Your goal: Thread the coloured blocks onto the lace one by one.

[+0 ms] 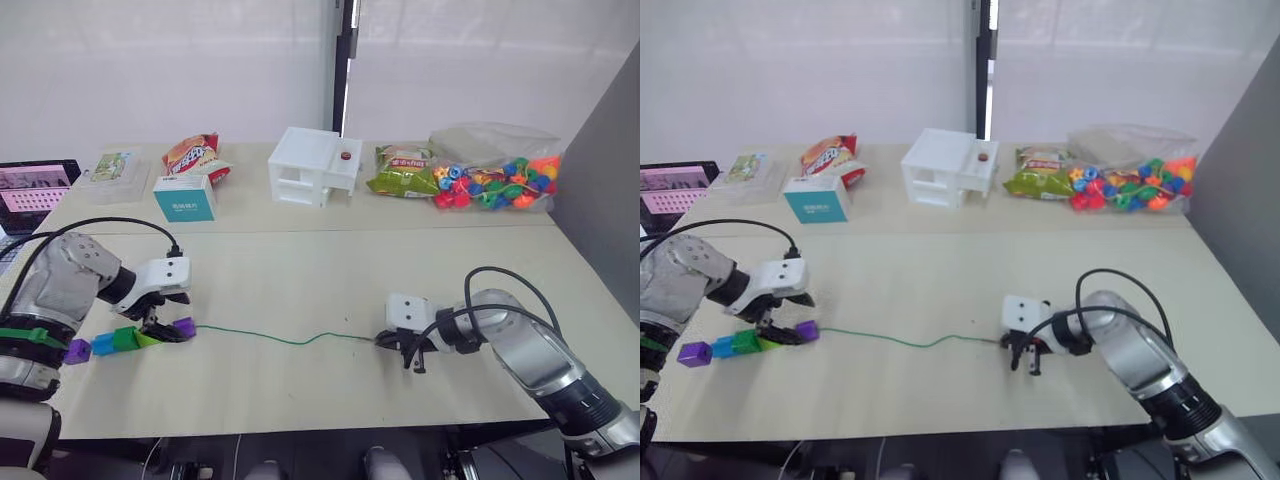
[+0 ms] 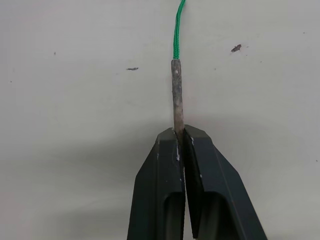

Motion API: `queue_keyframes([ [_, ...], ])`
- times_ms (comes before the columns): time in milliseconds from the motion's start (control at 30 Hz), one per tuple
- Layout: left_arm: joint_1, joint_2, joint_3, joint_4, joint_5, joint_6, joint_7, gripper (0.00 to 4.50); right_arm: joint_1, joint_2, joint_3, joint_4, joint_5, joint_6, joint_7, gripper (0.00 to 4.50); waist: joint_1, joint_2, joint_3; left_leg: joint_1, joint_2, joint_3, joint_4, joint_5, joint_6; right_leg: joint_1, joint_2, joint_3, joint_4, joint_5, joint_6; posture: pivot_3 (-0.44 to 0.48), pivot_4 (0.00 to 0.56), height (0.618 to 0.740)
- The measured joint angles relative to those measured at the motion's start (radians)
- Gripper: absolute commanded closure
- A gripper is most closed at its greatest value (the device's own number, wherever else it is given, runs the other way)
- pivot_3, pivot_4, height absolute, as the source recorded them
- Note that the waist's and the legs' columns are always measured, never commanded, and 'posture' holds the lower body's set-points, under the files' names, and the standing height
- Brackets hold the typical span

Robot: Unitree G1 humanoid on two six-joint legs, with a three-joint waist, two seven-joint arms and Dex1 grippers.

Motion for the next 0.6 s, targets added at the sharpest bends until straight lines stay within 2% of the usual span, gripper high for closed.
queue_keyframes([
  [100,0.018,-0.007,-0.009,-0.039,0.006,0.036,0.017,0.96,0.002,0.001,0.000,-0.003,0.000,0.001,-0.005,4.50,-0.001,0.000,0.000,0.000,0.000,0.000,0.000,0.000,0.000,-0.001,0.000,0.000,0.000,0.000,0.000,0.000,0.150,0.740],
  [233,0.039,0.000,-0.009,-0.081,0.012,0.046,0.029,2.37,0.002,0.001,0.000,-0.003,0.000,0.003,-0.005,4.50,-0.001,0.000,0.000,0.000,0.000,0.000,0.000,0.000,0.000,-0.001,0.000,0.000,0.000,0.000,0.000,0.000,0.150,0.740],
  [333,0.047,0.022,-0.013,-0.084,0.021,0.018,0.025,3.13,0.002,0.000,0.000,-0.003,0.000,0.003,-0.005,4.50,-0.001,0.000,0.000,0.000,0.000,0.000,0.000,0.000,0.000,-0.001,0.000,0.000,0.000,0.000,0.000,0.000,0.150,0.740],
  [600,0.047,0.040,-0.013,-0.076,0.033,-0.086,-0.002,3.13,-0.001,-0.006,-0.001,0.003,0.001,0.002,0.003,4.50,0.001,0.000,0.000,0.000,0.000,0.000,0.000,0.000,0.000,0.000,0.000,0.000,0.000,0.000,0.000,0.000,0.150,0.740],
])
